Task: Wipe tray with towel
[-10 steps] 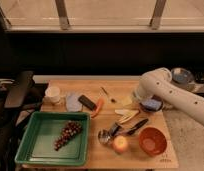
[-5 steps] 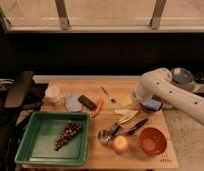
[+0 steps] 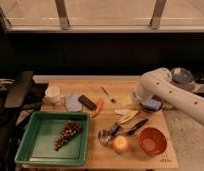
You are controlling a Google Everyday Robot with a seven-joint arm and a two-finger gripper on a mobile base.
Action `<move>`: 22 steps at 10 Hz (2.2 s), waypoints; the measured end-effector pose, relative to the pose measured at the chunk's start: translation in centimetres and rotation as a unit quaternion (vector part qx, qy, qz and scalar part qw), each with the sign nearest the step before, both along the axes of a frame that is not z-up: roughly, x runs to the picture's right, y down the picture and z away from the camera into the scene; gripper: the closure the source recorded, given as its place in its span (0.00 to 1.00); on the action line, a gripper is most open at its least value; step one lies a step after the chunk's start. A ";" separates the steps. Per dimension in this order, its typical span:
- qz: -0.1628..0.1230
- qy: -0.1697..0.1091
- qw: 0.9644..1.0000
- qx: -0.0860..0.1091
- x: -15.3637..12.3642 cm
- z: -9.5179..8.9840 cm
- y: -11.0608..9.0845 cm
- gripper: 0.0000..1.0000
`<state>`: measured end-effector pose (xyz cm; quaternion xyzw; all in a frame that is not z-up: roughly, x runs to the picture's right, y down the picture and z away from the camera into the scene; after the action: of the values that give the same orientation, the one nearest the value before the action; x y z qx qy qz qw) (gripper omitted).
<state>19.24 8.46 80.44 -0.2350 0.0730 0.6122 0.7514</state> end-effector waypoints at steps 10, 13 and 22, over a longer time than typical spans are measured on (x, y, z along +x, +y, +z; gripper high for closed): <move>-0.149 -0.078 0.986 0.017 -4.2 -1.3 -2.8 0.23; -0.246 -0.123 0.961 0.032 -11.0 -1.5 -3.4 0.23; -0.311 -0.178 0.933 0.037 -19.9 -0.9 -2.1 0.23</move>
<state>-0.64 6.41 79.56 -0.2779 -0.0154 0.2987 0.9129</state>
